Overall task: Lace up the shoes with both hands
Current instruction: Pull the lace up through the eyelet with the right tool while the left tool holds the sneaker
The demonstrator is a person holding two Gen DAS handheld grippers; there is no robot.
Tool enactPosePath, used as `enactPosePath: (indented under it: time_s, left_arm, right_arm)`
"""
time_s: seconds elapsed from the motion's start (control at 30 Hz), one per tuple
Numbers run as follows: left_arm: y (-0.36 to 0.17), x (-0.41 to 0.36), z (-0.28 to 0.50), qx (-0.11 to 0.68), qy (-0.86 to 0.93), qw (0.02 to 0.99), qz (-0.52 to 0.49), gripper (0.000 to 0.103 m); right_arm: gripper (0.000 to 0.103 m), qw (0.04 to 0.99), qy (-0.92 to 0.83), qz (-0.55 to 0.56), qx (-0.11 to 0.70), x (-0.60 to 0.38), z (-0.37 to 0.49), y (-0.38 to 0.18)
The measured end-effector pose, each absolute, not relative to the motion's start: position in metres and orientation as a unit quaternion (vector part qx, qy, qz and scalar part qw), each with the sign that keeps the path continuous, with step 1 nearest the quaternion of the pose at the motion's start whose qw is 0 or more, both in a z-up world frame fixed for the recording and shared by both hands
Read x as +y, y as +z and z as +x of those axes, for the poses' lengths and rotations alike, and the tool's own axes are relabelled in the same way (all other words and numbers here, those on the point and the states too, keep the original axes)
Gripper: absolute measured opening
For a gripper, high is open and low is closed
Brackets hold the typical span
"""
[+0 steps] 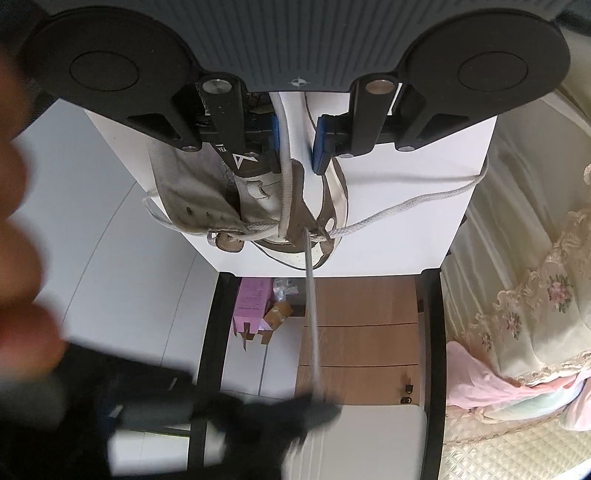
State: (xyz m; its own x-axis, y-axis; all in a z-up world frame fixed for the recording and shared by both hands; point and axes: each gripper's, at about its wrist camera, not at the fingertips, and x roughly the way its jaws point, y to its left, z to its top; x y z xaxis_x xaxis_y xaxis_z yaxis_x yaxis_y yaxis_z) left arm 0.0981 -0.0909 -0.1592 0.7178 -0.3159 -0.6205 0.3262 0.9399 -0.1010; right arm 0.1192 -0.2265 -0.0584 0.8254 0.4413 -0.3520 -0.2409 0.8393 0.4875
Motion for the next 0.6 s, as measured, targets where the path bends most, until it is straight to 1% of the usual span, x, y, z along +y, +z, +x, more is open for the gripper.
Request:
enactPosePath:
  time_s: [0.2,0.4,0.6]
  left_arm:
    - [-0.161,-0.089,0.1,0.337,-0.175,0.925,0.003,0.02]
    - [-0.161,-0.092,0.099,0.336,-0.174,0.926,0.011,0.02]
    - [-0.162,-0.094,0.099,0.338,-0.174,0.925,0.015,0.02]
  right_arm:
    - [0.003,0.941,0.19,0.212,0.181,-0.224,0.105,-0.007]
    - [0.003,0.951,0.213,0.198,0.109,-0.215,0.104,0.068]
    - [0.003,0.957,0.231,0.167,0.056,-0.201,0.106,0.129]
